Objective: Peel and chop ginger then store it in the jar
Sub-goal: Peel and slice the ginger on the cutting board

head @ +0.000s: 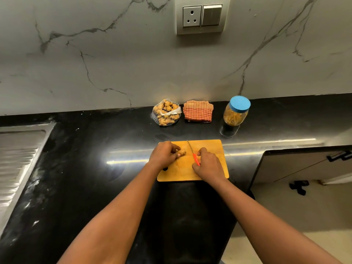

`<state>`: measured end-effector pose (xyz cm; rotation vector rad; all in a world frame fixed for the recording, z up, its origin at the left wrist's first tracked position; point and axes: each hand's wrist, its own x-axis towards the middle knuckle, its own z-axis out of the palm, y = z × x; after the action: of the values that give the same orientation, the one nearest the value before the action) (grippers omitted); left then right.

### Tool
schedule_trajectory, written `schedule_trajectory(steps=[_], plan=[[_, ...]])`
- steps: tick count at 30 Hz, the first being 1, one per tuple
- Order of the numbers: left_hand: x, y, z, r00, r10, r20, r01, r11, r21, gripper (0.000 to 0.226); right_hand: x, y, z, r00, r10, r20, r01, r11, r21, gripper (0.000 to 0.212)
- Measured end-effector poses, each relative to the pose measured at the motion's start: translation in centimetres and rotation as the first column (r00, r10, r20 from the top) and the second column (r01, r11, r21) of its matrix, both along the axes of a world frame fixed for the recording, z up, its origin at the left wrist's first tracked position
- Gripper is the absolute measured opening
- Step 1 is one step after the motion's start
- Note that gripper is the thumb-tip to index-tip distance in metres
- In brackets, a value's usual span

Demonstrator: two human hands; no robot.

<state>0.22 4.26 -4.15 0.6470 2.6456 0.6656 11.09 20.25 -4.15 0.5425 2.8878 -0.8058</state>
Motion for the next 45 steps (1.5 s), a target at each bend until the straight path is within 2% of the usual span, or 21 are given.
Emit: schedule_trajectory(steps=[11,13,17,22,28,35,41,45], plan=[[0.1,0.3,0.4,1.000,-0.016,0.003,0.016,1.000,-0.010,0.031,1.1,0.6,-0.6,0.997,-0.078,-0.030,0.077,0.997,-0.016,0.015],[0.2,0.4,0.5,1.000,-0.019,0.013,0.020,1.000,-0.013,0.031,1.3,0.7,-0.7,0.996,-0.080,-0.038,0.081,0.997,0.014,0.019],[0.2,0.6,0.6,0.999,-0.024,0.023,0.024,1.000,-0.015,0.031,1.8,0.6,-0.7,0.995,-0.075,-0.063,0.081,0.991,0.104,0.040],[0.2,0.7,0.6,0.999,-0.030,0.024,0.030,1.000,0.001,0.032,2.4,0.3,-0.4,0.993,-0.089,-0.076,0.099,0.985,0.138,0.034],[0.2,1.0,0.6,0.999,-0.035,0.018,0.035,0.999,0.001,0.032,2.6,-0.1,-0.5,0.997,-0.065,-0.034,0.068,0.993,0.097,0.024],[0.4,1.0,0.4,1.000,-0.027,-0.004,0.027,0.999,0.037,0.034,2.4,-0.3,-0.8,0.996,0.006,-0.084,-0.004,1.000,0.025,0.017],[0.9,0.8,-0.1,0.999,0.027,0.017,-0.029,0.995,0.100,0.038,2.6,-0.7,-1.3,0.998,-0.001,-0.064,0.000,1.000,-0.018,0.013],[1.0,0.9,-0.6,0.997,0.072,0.012,-0.073,0.987,0.145,0.032,2.8,-0.9,-1.6,0.998,0.007,-0.055,-0.008,1.000,-0.022,0.015]])
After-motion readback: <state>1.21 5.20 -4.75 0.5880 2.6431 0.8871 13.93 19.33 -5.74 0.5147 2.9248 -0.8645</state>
